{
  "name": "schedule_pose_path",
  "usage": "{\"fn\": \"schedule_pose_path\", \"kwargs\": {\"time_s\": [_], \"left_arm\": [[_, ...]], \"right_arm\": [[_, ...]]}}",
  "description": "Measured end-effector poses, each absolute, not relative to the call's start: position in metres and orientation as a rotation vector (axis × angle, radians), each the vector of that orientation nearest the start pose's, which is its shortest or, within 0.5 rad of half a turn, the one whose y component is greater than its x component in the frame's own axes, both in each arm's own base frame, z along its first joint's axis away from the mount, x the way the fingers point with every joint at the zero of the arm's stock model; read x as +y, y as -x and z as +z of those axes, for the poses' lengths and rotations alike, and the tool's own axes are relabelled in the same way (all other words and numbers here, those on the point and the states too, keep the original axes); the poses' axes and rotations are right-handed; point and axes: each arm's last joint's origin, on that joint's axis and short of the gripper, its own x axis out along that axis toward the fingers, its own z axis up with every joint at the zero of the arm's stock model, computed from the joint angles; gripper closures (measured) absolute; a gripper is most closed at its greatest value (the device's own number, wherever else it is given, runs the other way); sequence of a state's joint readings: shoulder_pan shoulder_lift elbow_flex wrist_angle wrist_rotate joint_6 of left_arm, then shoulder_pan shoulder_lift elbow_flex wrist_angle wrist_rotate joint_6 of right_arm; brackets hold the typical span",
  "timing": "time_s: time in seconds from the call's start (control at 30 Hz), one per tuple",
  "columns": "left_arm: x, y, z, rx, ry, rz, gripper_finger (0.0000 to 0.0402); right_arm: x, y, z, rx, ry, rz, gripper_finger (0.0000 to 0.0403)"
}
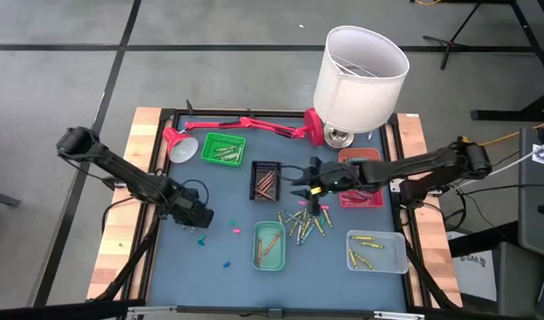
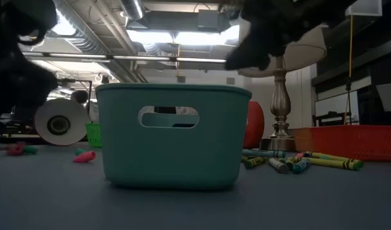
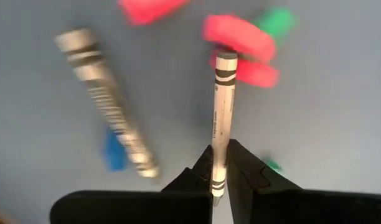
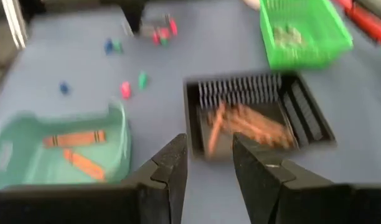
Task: Sort crayons
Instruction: Put the gray crayon into the green bin
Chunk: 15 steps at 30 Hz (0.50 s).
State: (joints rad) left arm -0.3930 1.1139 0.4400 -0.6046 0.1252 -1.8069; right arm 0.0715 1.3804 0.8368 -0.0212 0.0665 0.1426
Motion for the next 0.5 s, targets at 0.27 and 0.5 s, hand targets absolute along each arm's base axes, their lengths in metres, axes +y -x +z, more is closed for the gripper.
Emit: {"fn": "schedule_pose_path", "kwargs": {"time_s": [0.27, 0.5], "left_arm": [[-0.07, -0.157, 0.162, 1.146, 1.347, 0.459, 0.0394], [-0.073, -0.176, 0.18, 0.845, 1.278, 0.251, 0.0394]], "right_arm": [[0.017, -0.265, 0.231, 0.79, -0.081, -0.052, 0.0276], [0.017, -0.266, 0.221, 0.861, -0.115, -0.07, 0.0276]]}}
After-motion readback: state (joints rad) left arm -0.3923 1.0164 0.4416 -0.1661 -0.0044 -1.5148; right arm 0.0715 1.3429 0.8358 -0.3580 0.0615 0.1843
